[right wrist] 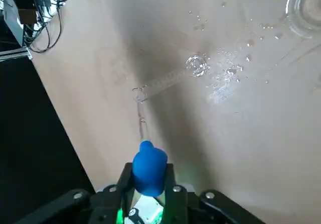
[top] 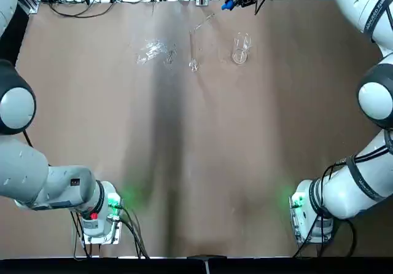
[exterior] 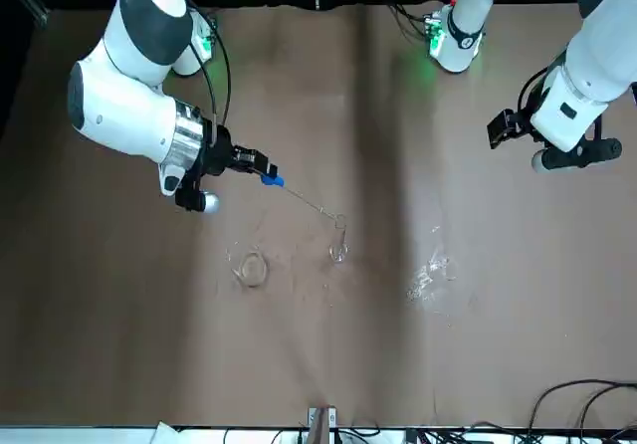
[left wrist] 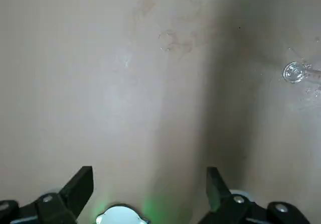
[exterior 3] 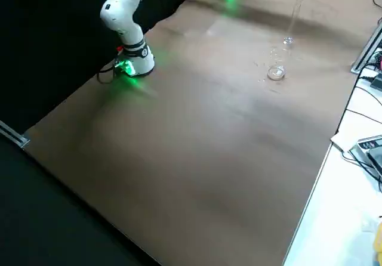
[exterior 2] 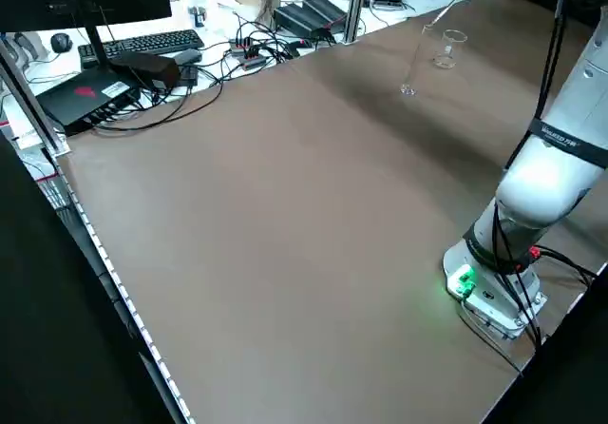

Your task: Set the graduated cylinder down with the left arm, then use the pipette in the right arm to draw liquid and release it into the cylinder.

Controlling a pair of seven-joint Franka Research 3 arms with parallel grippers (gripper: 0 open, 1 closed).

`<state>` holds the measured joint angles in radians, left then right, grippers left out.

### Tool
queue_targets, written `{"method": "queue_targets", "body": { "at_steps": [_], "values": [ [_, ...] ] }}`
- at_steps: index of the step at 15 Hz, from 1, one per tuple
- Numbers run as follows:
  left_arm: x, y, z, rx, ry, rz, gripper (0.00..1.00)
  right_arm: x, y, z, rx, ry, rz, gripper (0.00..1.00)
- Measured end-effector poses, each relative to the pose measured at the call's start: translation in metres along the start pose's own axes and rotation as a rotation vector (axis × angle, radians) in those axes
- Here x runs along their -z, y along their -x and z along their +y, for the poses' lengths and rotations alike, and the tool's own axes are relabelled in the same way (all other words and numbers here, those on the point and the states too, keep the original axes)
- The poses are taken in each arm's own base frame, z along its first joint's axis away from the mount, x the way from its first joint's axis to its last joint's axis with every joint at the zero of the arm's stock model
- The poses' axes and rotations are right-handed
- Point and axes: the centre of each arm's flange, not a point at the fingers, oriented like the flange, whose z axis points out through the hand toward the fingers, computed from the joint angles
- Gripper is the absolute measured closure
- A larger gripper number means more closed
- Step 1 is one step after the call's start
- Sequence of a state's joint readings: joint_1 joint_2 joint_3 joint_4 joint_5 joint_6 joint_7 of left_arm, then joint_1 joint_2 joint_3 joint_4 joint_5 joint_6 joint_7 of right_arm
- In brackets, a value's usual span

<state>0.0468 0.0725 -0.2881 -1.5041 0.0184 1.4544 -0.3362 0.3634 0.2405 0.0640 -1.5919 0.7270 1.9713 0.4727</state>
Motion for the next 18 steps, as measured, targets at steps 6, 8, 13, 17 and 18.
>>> {"method": "queue_targets", "body": {
  "at_steps": [6, 8, 13, 17, 18],
  "values": [
    [0.000, 0.000, 0.001, -0.002, 0.000, 0.000, 0.00, -0.001, 0.000, 0.000, 0.000, 0.008, 0.002, 0.72],
    [0.000, 0.000, 0.000, 0.001, 0.000, 0.000, 0.00, -0.003, 0.002, -0.001, 0.001, 0.016, 0.009, 0.72],
    [0.000, -0.001, -0.002, 0.003, 0.000, 0.000, 0.00, -0.008, 0.007, -0.008, 0.003, 0.014, 0.017, 0.71],
    [0.000, -0.001, -0.002, 0.003, 0.000, 0.000, 0.00, -0.010, 0.009, -0.009, 0.003, 0.018, 0.017, 0.71],
    [0.000, -0.001, -0.002, 0.004, 0.000, 0.000, 0.00, -0.010, 0.009, -0.009, 0.003, 0.022, 0.018, 0.71]
  ]
}}
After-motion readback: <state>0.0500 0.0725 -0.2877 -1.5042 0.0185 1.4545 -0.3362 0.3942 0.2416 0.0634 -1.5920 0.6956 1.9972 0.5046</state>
